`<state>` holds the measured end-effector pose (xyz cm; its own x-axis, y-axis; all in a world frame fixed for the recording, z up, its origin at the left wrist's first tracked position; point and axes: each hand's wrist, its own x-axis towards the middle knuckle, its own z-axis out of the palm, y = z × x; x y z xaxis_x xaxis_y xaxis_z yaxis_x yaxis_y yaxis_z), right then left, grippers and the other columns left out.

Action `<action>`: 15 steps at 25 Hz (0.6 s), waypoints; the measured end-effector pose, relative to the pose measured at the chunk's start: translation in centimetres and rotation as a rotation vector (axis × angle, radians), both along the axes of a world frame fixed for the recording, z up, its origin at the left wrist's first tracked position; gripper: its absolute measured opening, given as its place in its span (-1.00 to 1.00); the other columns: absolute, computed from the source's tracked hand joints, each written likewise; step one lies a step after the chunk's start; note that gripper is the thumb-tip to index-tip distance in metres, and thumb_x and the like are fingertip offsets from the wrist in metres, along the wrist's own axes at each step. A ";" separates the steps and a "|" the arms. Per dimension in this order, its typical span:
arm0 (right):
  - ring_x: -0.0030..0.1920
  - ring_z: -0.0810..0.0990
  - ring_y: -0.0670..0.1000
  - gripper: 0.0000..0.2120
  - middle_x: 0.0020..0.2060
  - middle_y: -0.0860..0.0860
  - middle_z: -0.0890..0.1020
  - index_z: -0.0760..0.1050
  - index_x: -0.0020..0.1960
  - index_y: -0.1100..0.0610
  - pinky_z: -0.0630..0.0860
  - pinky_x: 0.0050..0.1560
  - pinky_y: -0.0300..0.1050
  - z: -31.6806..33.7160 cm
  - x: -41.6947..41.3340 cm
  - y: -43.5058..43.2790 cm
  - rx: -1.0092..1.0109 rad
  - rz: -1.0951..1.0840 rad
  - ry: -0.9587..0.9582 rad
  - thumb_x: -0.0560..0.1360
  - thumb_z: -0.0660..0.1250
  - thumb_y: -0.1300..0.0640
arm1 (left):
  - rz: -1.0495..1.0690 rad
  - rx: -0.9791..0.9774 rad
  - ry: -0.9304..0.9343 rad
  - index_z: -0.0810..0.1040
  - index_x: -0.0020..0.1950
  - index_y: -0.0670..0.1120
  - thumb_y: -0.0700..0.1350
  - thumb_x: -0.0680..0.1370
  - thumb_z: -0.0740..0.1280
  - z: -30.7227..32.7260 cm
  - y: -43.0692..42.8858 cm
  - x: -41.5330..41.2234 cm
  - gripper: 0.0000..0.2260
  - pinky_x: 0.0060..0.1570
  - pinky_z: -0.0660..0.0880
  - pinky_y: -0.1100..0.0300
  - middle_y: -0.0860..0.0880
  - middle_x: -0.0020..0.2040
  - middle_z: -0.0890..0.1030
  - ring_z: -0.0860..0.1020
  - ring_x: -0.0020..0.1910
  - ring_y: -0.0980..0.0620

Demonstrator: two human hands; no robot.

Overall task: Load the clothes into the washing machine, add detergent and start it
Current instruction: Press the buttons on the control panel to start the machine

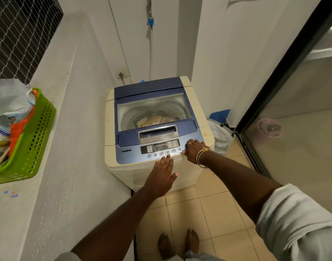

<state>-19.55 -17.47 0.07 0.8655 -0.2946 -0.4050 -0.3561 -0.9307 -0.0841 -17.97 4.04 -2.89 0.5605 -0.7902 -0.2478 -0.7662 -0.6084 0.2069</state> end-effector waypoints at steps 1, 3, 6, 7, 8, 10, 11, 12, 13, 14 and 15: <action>0.32 0.41 0.17 -0.53 0.35 0.13 0.40 0.39 0.38 0.14 0.36 0.31 0.15 0.2 0.1 0.0 -0.001 0.003 0.016 0.62 0.06 -0.13 | 0.000 -0.004 0.003 -0.05 0.62 -0.11 0.18 0.67 -0.04 0.2 0.0 -0.1 -0.40 0.57 -0.08 -0.04 -0.10 0.63 -0.09 -0.08 0.61 -0.10; 0.36 0.39 0.17 -0.53 0.43 0.13 0.32 0.34 0.41 0.13 0.36 0.33 0.16 0.2 -0.5 0.2 0.020 -0.006 0.000 0.63 0.07 -0.12 | 0.003 -0.014 -0.004 -0.05 0.62 -0.10 0.18 0.68 -0.04 0.7 0.1 -0.1 -0.40 0.56 -0.10 -0.03 -0.09 0.63 -0.10 -0.09 0.61 -0.10; 0.49 0.24 0.16 -0.45 0.55 0.14 0.13 0.18 0.52 0.16 0.25 0.45 0.17 -0.5 -2.7 1.1 0.031 0.005 -0.103 0.64 0.08 -0.11 | 0.006 -0.027 -0.031 -0.05 0.62 -0.11 0.18 0.68 -0.07 1.3 0.7 0.0 -0.41 0.57 -0.08 -0.04 -0.10 0.63 -0.10 -0.09 0.61 -0.10; 0.53 0.16 0.16 -0.41 0.57 0.14 0.07 0.13 0.55 0.17 0.18 0.48 0.17 -0.7 -3.3 1.6 0.029 0.016 -0.123 0.64 0.05 -0.14 | 0.012 -0.027 -0.039 -0.05 0.62 -0.12 0.17 0.68 -0.07 1.5 1.0 0.1 -0.41 0.57 -0.07 -0.04 -0.11 0.63 -0.09 -0.09 0.61 -0.10; 0.56 0.07 0.15 -0.38 0.58 0.14 0.03 0.08 0.56 0.18 0.12 0.51 0.18 -0.8 -3.8 2.1 0.031 0.026 -0.128 0.63 0.03 -0.17 | 0.020 -0.024 -0.047 -0.05 0.62 -0.12 0.16 0.68 -0.07 1.6 1.2 0.1 -0.41 0.57 -0.06 -0.05 -0.12 0.63 -0.08 -0.08 0.61 -0.11; 0.58 -0.04 0.13 -0.33 0.59 0.12 -0.03 0.01 0.58 0.17 0.02 0.54 0.17 -1.1 -4.6 3.4 0.042 0.039 -0.128 0.63 -0.02 -0.21 | 0.042 -0.017 -0.063 -0.04 0.62 -0.13 0.15 0.68 -0.06 1.8 1.7 0.2 -0.41 0.57 -0.05 -0.05 -0.13 0.63 -0.07 -0.07 0.61 -0.12; 0.58 -0.07 0.12 -0.31 0.59 0.12 -0.05 -0.02 0.59 0.16 -0.01 0.54 0.16 -1.2 -4.8 4.1 0.045 0.047 -0.131 0.62 -0.03 -0.23 | 0.053 -0.014 -0.069 -0.04 0.62 -0.13 0.15 0.68 -0.06 1.9 2.0 0.3 -0.41 0.57 -0.05 -0.05 -0.13 0.63 -0.07 -0.07 0.61 -0.13; 0.58 -0.09 0.11 -0.30 0.59 0.12 -0.06 -0.05 0.59 0.17 -0.03 0.55 0.16 -1.3 -5.0 4.7 0.046 0.058 -0.133 0.62 -0.04 -0.25 | 0.064 -0.011 -0.071 -0.04 0.62 -0.13 0.16 0.68 -0.06 1.9 2.2 0.3 -0.41 0.57 -0.04 -0.05 -0.13 0.63 -0.06 -0.07 0.60 -0.13; 0.58 -0.10 0.11 -0.28 0.59 0.11 -0.07 -0.07 0.59 0.17 -0.04 0.55 0.15 -1.3 -5.2 5.3 0.047 0.071 -0.135 0.62 -0.05 -0.26 | 0.072 -0.010 -0.073 -0.04 0.62 -0.13 0.16 0.68 -0.06 1.9 2.5 0.4 -0.41 0.57 -0.05 -0.05 -0.13 0.63 -0.06 -0.07 0.60 -0.13; 0.58 -0.11 0.11 -0.27 0.59 0.11 -0.08 -0.08 0.59 0.17 -0.05 0.55 0.15 -1.4 -5.3 5.9 0.049 0.083 -0.138 0.61 -0.05 -0.27 | 0.080 -0.008 -0.074 -0.04 0.62 -0.13 0.17 0.68 -0.07 1.9 2.8 0.4 -0.40 0.57 -0.05 -0.05 -0.13 0.63 -0.06 -0.07 0.61 -0.13; 0.58 -0.11 0.11 -0.26 0.59 0.10 -0.08 -0.08 0.59 0.17 -0.06 0.56 0.15 -1.4 -5.4 6.5 0.049 0.097 -0.143 0.61 -0.05 -0.28 | 0.088 -0.005 -0.078 -0.03 0.62 -0.13 0.19 0.67 -0.09 1.9 3.2 0.3 -0.39 0.57 -0.04 -0.05 -0.13 0.63 -0.06 -0.07 0.61 -0.13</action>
<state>-24.90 -10.98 -1.34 0.9388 -0.1899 -0.2874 -0.2460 -0.9536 -0.1735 -17.65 7.21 -0.99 0.6450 -0.7384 -0.1968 -0.7240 -0.6729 0.1520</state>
